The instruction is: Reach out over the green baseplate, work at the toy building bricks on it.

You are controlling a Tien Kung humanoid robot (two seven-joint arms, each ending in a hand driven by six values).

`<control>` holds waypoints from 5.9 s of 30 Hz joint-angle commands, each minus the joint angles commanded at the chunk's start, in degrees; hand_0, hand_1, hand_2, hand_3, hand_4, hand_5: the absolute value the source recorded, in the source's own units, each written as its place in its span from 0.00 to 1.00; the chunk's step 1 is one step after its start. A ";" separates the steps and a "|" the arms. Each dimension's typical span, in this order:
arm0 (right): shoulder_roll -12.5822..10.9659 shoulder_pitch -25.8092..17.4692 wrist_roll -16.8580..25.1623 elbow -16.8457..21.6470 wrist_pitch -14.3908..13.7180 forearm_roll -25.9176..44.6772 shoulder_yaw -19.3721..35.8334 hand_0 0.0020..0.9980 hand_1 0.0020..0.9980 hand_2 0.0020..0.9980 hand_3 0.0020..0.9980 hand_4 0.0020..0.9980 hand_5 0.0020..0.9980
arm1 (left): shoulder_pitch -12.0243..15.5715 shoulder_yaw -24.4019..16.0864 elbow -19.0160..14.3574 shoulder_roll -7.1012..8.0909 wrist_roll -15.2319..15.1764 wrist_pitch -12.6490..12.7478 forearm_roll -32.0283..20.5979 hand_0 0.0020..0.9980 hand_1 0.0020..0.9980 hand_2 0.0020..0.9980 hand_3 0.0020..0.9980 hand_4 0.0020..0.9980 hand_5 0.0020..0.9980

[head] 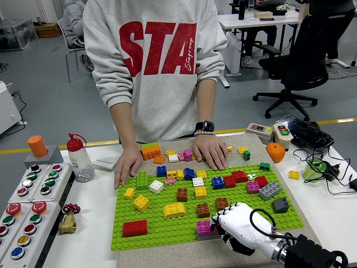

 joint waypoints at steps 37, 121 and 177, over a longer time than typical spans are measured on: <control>1.51 1.15 0.33 0.26 -0.75 0.03 0.70 0.54 0.62 0.63 0.60 0.15 0.15 | 0.13 -0.01 -0.06 0.03 0.14 0.01 0.09 0.63 0.60 0.60 0.40 0.34 0.98; 10.51 -18.03 -0.87 4.62 0.11 104.02 42.42 0.77 0.78 0.78 0.75 0.44 0.46 | 0.70 -1.50 -0.10 -0.26 0.94 -1.23 3.44 0.63 0.60 0.61 0.41 0.34 0.99; 11.39 -17.63 10.39 1.50 -2.83 95.92 42.07 0.76 0.76 0.75 0.67 0.37 0.35 | -0.13 -0.22 0.23 -0.27 0.09 -1.11 1.11 0.63 0.60 0.61 0.41 0.33 0.99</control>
